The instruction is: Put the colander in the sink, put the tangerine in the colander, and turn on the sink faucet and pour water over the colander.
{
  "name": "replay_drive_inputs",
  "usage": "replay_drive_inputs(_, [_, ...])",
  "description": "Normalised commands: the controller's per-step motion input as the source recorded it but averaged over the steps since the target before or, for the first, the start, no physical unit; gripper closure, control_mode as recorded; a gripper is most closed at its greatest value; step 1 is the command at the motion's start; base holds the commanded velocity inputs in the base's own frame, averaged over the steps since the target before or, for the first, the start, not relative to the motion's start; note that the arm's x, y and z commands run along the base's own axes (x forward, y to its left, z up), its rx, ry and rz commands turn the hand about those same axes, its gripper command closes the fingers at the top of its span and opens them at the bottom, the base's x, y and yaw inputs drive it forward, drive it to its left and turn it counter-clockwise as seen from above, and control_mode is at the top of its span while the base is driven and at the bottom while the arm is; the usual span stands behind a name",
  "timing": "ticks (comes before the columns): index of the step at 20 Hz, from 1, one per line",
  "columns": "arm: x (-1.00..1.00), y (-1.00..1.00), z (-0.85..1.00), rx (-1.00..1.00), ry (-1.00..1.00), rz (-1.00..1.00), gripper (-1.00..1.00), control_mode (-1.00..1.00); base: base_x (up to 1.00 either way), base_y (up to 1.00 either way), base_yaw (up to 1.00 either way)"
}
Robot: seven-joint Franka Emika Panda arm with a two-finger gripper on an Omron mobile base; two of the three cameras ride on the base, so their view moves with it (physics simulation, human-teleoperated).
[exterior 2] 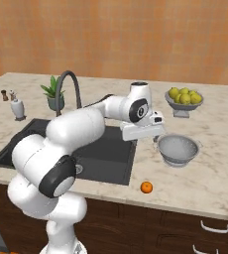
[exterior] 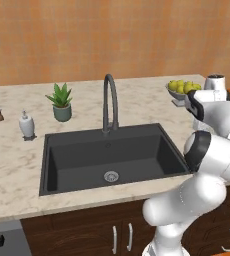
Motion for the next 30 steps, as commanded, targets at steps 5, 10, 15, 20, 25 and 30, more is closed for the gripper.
replay_drive_inputs(5, [0.27,-0.01,-0.49,0.05,-0.01,-0.12,-1.00,-1.00,0.00,0.00,0.00])
replay_drive_inputs(10, [0.35,-0.05,-0.40,0.02,0.00,-0.13,-1.00,-1.00,0.00,0.00,0.00])
replay_drive_inputs(15, [0.37,-0.11,-0.34,-0.04,-0.01,-0.08,-1.00,-1.00,0.00,0.00,0.00])
replay_drive_inputs(20, [0.33,-0.17,-0.32,0.00,-0.03,-0.02,-1.00,-1.00,0.00,0.00,0.00])
replay_drive_inputs(25, [0.36,-0.21,-0.23,0.00,-0.03,0.00,-1.00,-1.00,0.00,0.00,0.00])
replay_drive_inputs(30, [0.32,-0.20,-0.15,0.00,-0.06,0.00,-1.00,-1.00,0.00,0.00,0.00])
